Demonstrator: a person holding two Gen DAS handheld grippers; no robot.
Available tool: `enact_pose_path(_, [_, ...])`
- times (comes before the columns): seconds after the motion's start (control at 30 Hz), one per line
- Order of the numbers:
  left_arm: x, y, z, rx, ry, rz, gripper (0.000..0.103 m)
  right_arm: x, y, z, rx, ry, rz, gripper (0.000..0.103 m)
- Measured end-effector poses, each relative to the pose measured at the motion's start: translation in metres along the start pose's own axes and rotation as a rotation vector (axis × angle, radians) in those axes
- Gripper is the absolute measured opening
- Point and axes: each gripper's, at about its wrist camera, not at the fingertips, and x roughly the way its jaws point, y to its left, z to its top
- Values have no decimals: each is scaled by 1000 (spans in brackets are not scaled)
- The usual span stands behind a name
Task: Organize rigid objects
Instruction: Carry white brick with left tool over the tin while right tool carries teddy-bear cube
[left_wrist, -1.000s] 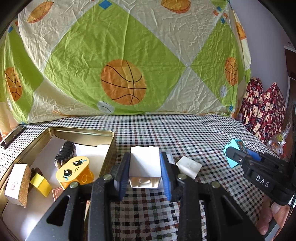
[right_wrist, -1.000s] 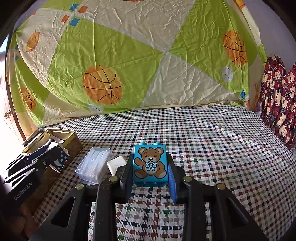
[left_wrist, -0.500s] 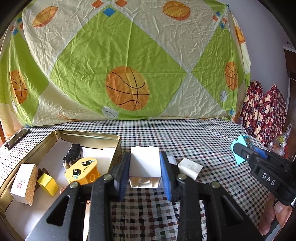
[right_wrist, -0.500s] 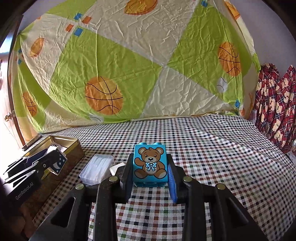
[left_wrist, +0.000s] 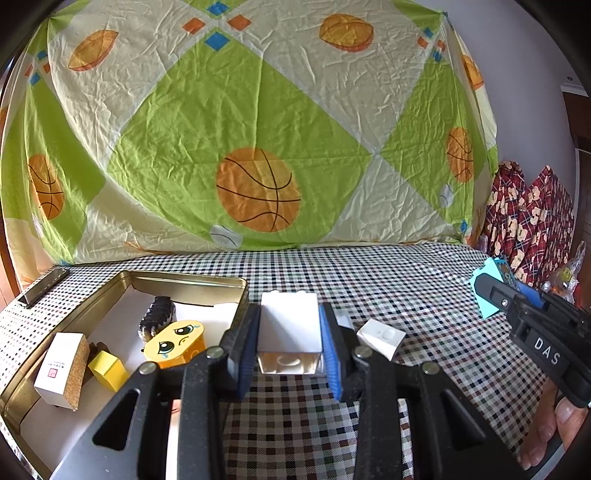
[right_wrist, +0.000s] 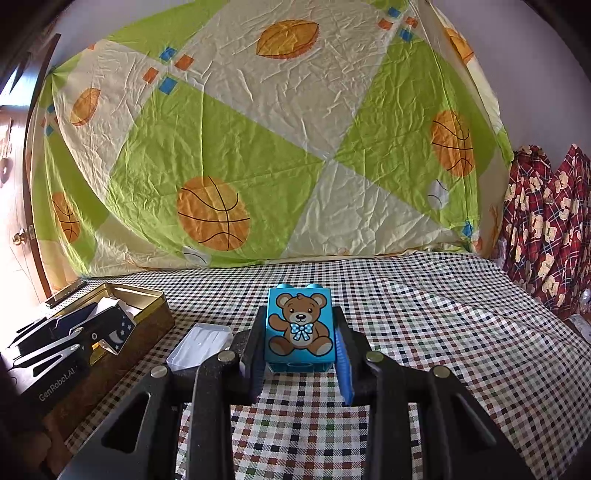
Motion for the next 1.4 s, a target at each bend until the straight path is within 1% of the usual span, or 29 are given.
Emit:
enact_pose_path(0.67, [-27,6,-4,-4,-79,22,31,-4,4,-1,3,-1,24,34])
enact_pose_path(1.0, [-32,11,-7,-15,-84,19,31,-5,12,-4,-9,7,54,34])
enact_pose_path(1.23, [-40,19,-8,-50,-102,25,31,-7,20,-5,-10,8,74,34])
enact_pose_path(1.4, [-41,21,-9,-60,-101,22,31,-9,25,-6,-8,3,92,34])
